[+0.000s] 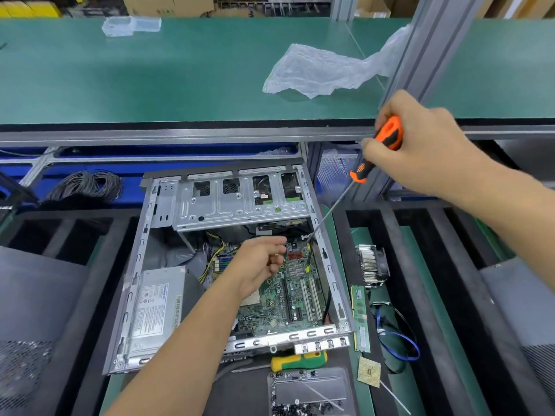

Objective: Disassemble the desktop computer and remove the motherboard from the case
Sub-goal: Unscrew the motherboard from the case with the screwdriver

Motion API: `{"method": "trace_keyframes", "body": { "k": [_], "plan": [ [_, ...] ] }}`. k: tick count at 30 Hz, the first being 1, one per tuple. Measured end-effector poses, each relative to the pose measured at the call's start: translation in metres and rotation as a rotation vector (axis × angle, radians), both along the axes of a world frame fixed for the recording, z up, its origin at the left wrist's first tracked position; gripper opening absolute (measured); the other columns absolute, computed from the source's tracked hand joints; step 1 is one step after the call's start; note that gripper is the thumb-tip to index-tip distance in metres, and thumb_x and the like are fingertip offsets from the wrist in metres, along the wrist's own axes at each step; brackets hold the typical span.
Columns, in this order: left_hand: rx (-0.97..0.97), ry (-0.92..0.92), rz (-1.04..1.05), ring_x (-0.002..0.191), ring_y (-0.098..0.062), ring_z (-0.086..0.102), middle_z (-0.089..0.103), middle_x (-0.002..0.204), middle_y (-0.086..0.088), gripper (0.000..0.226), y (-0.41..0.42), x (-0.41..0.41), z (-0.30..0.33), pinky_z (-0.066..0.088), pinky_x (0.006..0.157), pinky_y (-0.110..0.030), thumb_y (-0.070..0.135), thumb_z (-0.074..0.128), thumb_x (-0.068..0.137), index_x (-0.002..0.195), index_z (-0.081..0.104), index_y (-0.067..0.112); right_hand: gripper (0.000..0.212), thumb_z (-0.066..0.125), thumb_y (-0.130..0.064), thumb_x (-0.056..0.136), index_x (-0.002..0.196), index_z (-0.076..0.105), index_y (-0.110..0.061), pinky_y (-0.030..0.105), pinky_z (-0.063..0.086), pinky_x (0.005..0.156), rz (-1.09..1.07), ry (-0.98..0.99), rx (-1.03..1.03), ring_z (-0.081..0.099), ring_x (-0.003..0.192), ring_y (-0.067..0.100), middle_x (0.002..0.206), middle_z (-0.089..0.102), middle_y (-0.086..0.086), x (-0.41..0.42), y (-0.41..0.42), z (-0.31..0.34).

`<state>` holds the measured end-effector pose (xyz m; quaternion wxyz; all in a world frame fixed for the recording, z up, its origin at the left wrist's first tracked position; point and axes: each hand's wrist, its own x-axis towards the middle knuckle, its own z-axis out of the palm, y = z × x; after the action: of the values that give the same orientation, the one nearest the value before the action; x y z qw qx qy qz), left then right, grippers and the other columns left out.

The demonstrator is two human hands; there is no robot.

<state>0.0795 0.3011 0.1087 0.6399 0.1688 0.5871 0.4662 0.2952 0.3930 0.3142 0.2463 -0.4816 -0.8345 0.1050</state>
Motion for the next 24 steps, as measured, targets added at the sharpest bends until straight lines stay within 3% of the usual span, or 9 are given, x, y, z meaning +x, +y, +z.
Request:
{"method": "trace_keyframes", "body": {
  "k": [2,5,8,11,16,24],
  "plan": [
    [0.044,0.084,-0.043,0.056,-0.010,0.046,0.056,0.075,-0.002,0.013,0.002,0.003,0.005,0.035,0.049,-0.022,0.012,0.063,0.093,0.104,0.069,0.010,0.022,0.061,-0.032,0.083,0.091,0.044,-0.022,0.025,0.033,0.048,0.090,-0.055,0.024,0.048,0.052,0.010,0.059,0.053,-0.005,-0.015,-0.003,0.006],
    [0.216,0.493,-0.181,0.055,-0.004,0.041,0.048,0.068,0.013,0.016,0.004,0.006,0.015,0.035,0.052,-0.016,0.039,0.069,0.088,0.103,0.070,0.031,0.025,0.058,-0.033,0.083,0.094,0.041,-0.020,0.031,0.036,0.052,0.191,-0.154,0.057,0.051,0.058,0.022,0.064,0.051,-0.001,-0.036,-0.003,0.009],
    [0.405,0.813,-0.277,0.052,-0.015,0.044,0.038,0.056,-0.001,0.029,0.011,0.013,0.026,0.034,0.045,-0.024,0.042,0.069,0.087,0.114,0.068,0.032,0.026,0.055,-0.034,0.085,0.095,0.036,-0.020,0.037,0.042,0.054,0.251,-0.255,0.086,0.051,0.061,0.030,0.067,0.050,0.004,-0.052,-0.003,0.009],
    [0.489,1.032,-0.352,0.047,-0.006,0.040,0.035,0.052,0.007,0.033,0.022,0.021,0.034,0.030,0.048,-0.024,0.043,0.066,0.089,0.118,0.067,0.028,0.026,0.054,-0.034,0.087,0.096,0.036,-0.018,0.036,0.041,0.053,0.283,-0.294,0.128,0.049,0.060,0.032,0.066,0.048,0.004,-0.061,-0.006,0.004],
    [0.578,1.179,-0.381,0.048,-0.001,0.040,0.039,0.043,0.015,0.019,0.030,0.023,0.035,0.035,0.055,-0.027,0.039,0.061,0.094,0.097,0.072,0.024,0.027,0.055,-0.034,0.089,0.094,0.035,-0.017,0.032,0.037,0.048,0.289,-0.327,0.128,0.046,0.056,0.028,0.064,0.047,0.004,-0.065,-0.005,-0.005],
    [0.585,1.223,-0.429,0.046,-0.002,0.034,0.033,0.045,0.017,0.019,0.034,0.026,0.033,0.047,0.057,-0.034,0.034,0.060,0.096,0.095,0.073,0.020,0.029,0.056,-0.036,0.091,0.095,0.036,-0.017,0.031,0.032,0.047,0.303,-0.348,0.141,0.049,0.059,0.030,0.067,0.048,0.004,-0.061,-0.002,-0.012]
  ]
}}
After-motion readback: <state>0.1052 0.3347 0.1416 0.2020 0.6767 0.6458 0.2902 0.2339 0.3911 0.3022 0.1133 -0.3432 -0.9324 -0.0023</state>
